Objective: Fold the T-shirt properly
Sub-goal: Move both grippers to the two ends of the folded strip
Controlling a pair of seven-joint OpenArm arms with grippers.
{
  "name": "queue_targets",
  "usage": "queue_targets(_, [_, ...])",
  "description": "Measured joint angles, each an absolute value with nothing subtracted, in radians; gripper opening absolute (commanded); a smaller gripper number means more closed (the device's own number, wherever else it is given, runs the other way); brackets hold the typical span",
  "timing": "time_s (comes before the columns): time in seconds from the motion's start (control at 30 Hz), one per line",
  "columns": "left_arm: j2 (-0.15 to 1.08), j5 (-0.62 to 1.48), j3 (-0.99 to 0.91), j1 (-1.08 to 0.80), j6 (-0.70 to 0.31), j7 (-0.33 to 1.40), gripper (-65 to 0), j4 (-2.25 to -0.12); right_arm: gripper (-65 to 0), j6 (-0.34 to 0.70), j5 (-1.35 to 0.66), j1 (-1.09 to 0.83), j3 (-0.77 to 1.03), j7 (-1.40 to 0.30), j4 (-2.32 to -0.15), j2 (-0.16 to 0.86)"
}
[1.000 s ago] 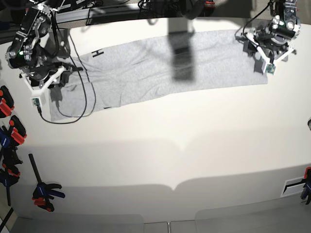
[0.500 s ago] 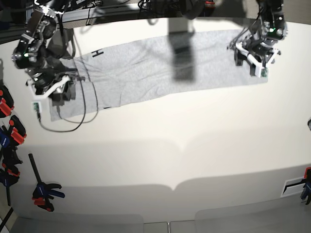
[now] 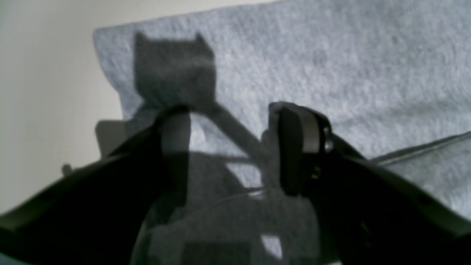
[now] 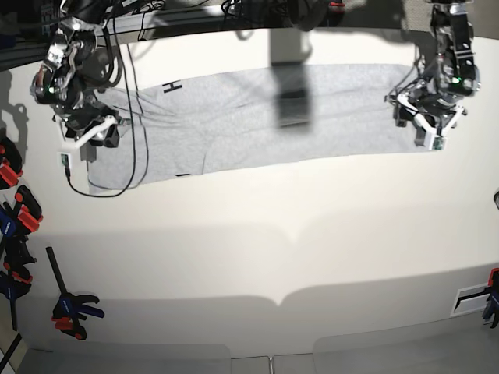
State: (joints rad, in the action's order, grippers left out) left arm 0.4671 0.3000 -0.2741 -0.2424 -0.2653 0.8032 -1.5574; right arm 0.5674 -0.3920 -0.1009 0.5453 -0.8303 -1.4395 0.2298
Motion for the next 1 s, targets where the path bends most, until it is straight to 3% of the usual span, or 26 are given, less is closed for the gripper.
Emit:
queue_targets(0.27, [0.52,0.35,-0.274,-0.241,-0.18,0.77,-29.8,-1.708,-44.0,0.576,-0.389,-0.067,0.545,-0.871,-1.499,0.233])
queue_targets(0.43, [0.53,0.208,-0.274,-0.241,-0.18,0.761,-29.8,-1.752,-43.9,0.579,-0.388,-0.067,0.545,-0.97,-1.597,0.23])
queue_targets(0.8, [0.529,0.022,-0.274,-0.241,-0.179,0.763,-29.7,-1.752,-44.0,0.58,-0.392,-0.067,0.545,-0.952,-1.818,0.233])
queue_targets(0.87, [0.529,0.023,-0.274,-0.241,-0.179,0.763,-27.0,-1.752,-44.0,0.58,-0.393,-0.067,0.545,-0.96,-1.819,0.233])
queue_targets(0.93, [0.53,0.022,-0.274,-0.241,-0.179,0.763,-19.9,-1.752,-44.0,0.58,-0.393,-0.067,0.545,-0.967,-1.819,0.233])
queue_targets(1.0, [0.53,0.022,-0.274,-0.241,-0.179,0.763,-20.1,-1.752,-44.0,0.58,-0.393,-0.067,0.545,-0.967,-1.819,0.233])
